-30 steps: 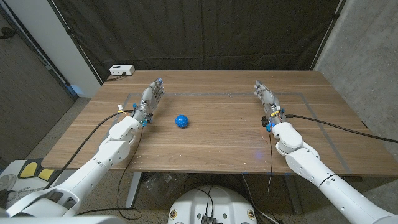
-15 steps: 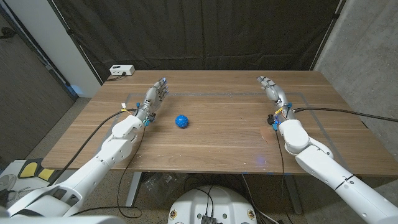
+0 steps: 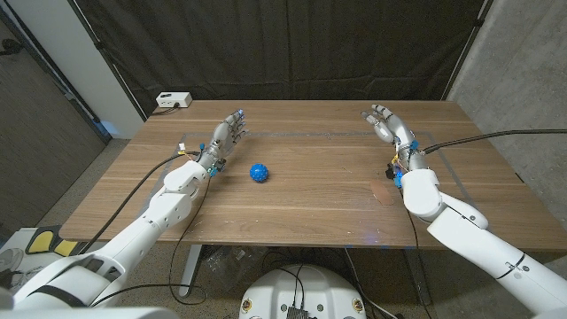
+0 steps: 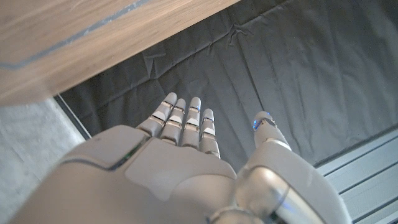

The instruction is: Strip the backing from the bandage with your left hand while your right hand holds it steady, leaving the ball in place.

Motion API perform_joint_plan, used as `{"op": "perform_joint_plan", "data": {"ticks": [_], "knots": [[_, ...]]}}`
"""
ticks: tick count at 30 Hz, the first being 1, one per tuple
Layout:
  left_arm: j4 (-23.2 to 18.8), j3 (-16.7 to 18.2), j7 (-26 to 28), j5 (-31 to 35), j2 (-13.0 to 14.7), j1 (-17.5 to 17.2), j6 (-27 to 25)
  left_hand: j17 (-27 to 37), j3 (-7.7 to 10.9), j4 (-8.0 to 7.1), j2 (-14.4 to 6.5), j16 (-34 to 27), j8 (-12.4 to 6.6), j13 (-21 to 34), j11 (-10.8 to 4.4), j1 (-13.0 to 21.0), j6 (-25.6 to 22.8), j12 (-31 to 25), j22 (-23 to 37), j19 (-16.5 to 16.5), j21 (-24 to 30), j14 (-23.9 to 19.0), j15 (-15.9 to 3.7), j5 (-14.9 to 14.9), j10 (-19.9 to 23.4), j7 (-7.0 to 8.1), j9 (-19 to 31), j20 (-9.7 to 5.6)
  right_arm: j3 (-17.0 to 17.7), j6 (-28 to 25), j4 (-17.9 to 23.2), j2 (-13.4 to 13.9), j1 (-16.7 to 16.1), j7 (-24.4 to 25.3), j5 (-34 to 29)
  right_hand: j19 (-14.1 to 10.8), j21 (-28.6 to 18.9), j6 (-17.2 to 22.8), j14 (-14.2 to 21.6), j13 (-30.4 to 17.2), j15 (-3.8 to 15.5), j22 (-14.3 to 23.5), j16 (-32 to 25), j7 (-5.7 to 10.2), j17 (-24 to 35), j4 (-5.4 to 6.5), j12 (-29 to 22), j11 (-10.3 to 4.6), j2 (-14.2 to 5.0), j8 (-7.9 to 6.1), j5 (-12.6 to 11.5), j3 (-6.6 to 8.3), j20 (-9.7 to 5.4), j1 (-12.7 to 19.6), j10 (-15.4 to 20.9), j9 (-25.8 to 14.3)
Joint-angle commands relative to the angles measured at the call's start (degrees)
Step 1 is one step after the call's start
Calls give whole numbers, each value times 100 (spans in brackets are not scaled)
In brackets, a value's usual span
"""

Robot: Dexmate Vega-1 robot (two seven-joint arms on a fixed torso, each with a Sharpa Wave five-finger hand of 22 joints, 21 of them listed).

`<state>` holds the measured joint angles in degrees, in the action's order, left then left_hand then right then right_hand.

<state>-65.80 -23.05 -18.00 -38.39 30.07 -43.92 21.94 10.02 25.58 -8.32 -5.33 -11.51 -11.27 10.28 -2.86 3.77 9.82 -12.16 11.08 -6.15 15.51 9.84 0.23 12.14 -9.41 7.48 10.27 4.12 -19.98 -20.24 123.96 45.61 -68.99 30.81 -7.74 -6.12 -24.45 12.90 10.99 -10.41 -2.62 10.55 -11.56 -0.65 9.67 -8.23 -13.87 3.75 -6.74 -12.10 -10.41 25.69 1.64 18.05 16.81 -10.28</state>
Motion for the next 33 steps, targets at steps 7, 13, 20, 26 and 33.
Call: {"op": "perform_joint_plan", "data": {"ticks": [7, 13, 20, 26, 33], "knots": [[301, -80, -259, 11, -101, 247, 32, 27, -26, 15, 9, -49, -46, 25, 46, 42, 39, -64, 33, 56, 68, -55, 48, 21, 91, 64, 27, 80, -658, -2427, 1107, 436, 86, -314, -1666, -89, -7, 246, 182, -11, 76, 25, -24, 45, 17, -63, -72, -22, -41, -43, -38, 30, 30, 151, 212, -25], [366, -91, -325, 6, -116, 300, 28, 29, -28, 17, 9, -44, -49, 28, 46, 46, 10, -65, 35, 69, 72, -83, 61, 21, 112, 71, 28, 90, -902, -2974, 1254, 511, 194, -527, -2008, -102, -3, 312, 196, -11, 120, 28, -7, 55, 16, -75, -63, -43, -54, -50, -40, 44, 48, 194, 222, -26], [475, -97, -408, 6, -149, 378, 67, 31, -30, 19, 9, -44, -49, 31, 32, 52, -13, -68, 37, 90, 78, -134, 75, 21, 146, 68, 30, 115, -1216, -3703, 1470, 609, 296, -781, -2383, -179, -15, 387, 381, -13, 186, 35, -38, 67, 23, -80, -78, -77, -68, -37, -39, 53, 81, 261, 329, -27], [567, -130, -492, 18, -188, 455, 72, 34, -30, 20, 7, -39, -44, 34, 46, 57, -24, -66, 37, 97, 77, -165, 88, 21, 162, 70, 32, 130, -1411, -4137, 1652, 720, 317, -912, -2588, -202, -18, 412, 463, -13, 209, 38, -50, 78, 24, -88, -76, -95, -64, -30, -39, 56, 93, 293, 352, -27], [669, -189, -585, 62, -240, 558, 80, 36, -32, 21, 6, -29, -38, 36, 60, 61, -29, -60, 37, 105, 77, -180, 98, 20, 170, 66, 33, 143, -1597, -4270, 1847, 1191, 365, -1299, -2673, -211, -15, 405, 442, -14, 260, 42, -28, 98, 37, -62, -49, -118, -62, -9, -29, 35, 80, 282, 318, -29]]}}
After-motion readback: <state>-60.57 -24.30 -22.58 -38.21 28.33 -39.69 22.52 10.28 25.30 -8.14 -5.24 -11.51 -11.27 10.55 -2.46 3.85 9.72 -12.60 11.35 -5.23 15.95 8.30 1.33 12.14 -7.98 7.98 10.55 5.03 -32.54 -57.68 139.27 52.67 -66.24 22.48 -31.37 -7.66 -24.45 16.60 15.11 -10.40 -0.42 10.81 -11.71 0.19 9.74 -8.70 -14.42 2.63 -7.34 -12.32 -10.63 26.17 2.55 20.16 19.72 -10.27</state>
